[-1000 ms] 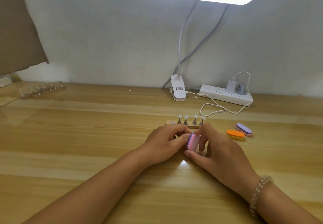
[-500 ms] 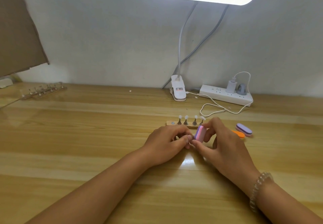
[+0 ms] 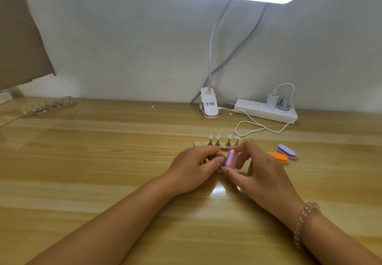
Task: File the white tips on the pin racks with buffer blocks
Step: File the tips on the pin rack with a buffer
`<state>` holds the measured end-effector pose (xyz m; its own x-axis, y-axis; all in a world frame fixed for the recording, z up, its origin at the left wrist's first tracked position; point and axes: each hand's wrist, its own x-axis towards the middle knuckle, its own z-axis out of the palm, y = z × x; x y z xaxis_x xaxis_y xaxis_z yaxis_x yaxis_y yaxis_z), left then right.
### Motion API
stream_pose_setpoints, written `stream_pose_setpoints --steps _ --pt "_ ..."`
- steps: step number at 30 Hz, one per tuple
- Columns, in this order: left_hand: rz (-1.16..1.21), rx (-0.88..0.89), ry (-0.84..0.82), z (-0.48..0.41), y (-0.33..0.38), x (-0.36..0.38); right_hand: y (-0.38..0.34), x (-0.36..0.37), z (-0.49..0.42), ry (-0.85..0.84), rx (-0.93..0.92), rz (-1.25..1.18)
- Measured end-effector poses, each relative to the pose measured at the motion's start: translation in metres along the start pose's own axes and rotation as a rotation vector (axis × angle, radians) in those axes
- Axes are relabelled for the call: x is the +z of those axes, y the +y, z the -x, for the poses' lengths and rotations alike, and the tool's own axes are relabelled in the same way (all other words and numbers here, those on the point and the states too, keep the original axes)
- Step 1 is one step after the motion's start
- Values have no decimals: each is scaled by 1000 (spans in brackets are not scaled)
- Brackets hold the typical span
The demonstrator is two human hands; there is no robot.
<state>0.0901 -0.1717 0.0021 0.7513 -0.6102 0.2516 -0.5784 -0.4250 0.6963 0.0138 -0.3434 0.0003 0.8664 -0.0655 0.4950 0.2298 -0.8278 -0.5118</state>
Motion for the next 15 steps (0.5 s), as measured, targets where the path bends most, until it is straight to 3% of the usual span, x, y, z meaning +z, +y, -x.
stream_pose_setpoints --steps 2,6,12,15 --pt "1 1 -3 0 1 0 2 0 -2 48 8 20" --pt "-13 7 4 1 -1 0 -3 3 3 -28 -52 57" --pt "74 2 38 0 2 0 7 -3 -6 118 161 -80" --pt "56 13 44 0 1 0 0 -1 0 25 37 -60"
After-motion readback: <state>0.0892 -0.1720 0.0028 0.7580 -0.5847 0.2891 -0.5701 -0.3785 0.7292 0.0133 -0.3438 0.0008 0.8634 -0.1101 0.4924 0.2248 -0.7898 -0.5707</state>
